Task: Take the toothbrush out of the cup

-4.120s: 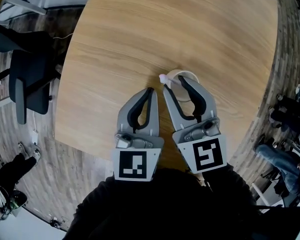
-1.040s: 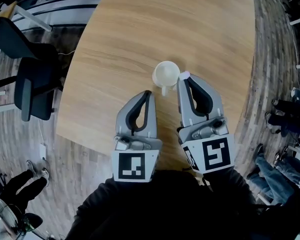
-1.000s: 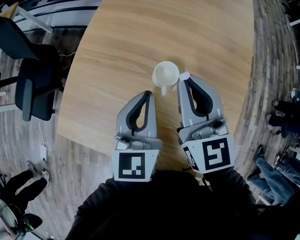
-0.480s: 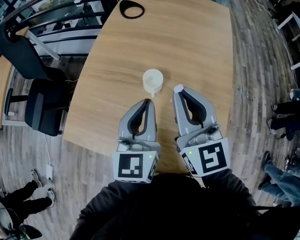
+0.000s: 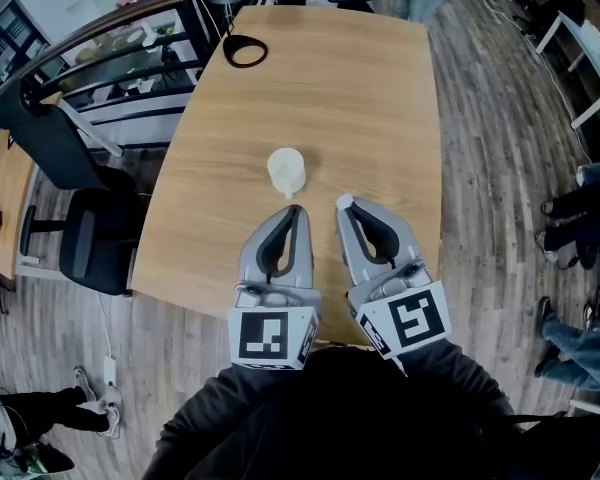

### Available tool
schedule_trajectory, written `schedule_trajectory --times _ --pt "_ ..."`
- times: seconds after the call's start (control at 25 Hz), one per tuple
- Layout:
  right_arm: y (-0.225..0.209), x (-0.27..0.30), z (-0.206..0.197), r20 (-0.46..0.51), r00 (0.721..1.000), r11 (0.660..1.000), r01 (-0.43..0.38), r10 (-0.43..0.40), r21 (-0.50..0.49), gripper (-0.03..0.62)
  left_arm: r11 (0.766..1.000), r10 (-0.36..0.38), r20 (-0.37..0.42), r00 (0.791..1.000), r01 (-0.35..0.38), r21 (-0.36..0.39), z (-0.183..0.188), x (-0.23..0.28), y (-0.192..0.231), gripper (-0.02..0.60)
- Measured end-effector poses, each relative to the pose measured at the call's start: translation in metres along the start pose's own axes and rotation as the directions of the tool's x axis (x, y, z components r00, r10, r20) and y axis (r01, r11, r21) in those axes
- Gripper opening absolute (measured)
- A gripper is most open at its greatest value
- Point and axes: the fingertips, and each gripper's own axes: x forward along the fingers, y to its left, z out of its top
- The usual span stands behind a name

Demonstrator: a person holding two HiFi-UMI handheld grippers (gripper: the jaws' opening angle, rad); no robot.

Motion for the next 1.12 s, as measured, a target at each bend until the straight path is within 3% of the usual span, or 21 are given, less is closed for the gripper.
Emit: schedule_trajectory --times 0.56,1.12 --pt "-0.011 -0.019 0.006 0.023 1.0 0.999 0.01 -0.01 0.037 0.009 0.998 -0.055 0.005 0.998 0.055 0.03 0.005 -0.001 -0.03 0.008" --pt "-0.018 -0.013 0.008 0.035 0.999 0.999 0.001 -0.002 0.039 0.009 0.997 -0.06 0.033 0.998 0.058 0.053 0.01 0.011 -0.032 0.008"
